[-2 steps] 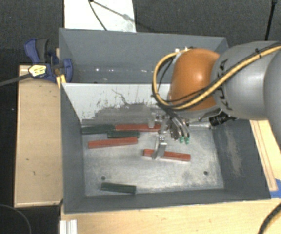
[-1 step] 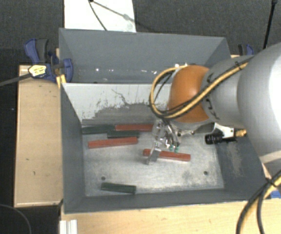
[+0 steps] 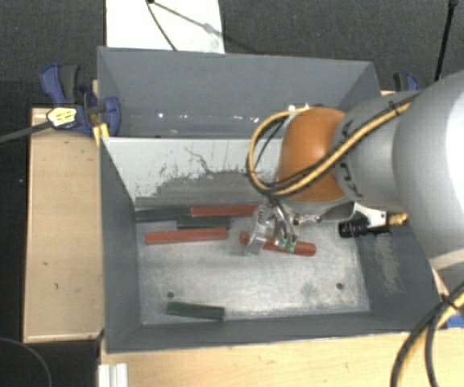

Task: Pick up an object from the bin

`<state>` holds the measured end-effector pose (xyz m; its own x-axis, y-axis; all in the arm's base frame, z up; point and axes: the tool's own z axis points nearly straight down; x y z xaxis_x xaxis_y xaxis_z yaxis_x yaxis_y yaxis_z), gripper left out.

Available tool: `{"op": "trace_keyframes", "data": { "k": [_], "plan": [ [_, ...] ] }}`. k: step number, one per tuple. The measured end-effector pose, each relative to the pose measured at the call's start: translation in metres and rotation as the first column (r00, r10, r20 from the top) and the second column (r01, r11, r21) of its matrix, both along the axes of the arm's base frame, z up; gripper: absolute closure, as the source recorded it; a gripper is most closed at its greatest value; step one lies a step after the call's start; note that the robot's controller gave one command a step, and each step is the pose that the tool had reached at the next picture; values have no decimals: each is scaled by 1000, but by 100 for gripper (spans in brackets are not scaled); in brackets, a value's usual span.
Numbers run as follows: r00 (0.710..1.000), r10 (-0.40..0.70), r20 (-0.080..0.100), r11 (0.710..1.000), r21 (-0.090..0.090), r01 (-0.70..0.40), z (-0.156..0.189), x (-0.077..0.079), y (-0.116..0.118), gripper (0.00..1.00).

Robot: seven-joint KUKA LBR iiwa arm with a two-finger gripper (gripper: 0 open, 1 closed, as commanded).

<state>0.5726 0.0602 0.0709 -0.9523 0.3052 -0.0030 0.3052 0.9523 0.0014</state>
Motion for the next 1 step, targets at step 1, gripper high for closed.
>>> {"op": "trace_keyframes", "data": {
  "k": [1],
  "plan": [
    [996,92,8,996,0,-92,174,-1,-4,100]
  ]
}}
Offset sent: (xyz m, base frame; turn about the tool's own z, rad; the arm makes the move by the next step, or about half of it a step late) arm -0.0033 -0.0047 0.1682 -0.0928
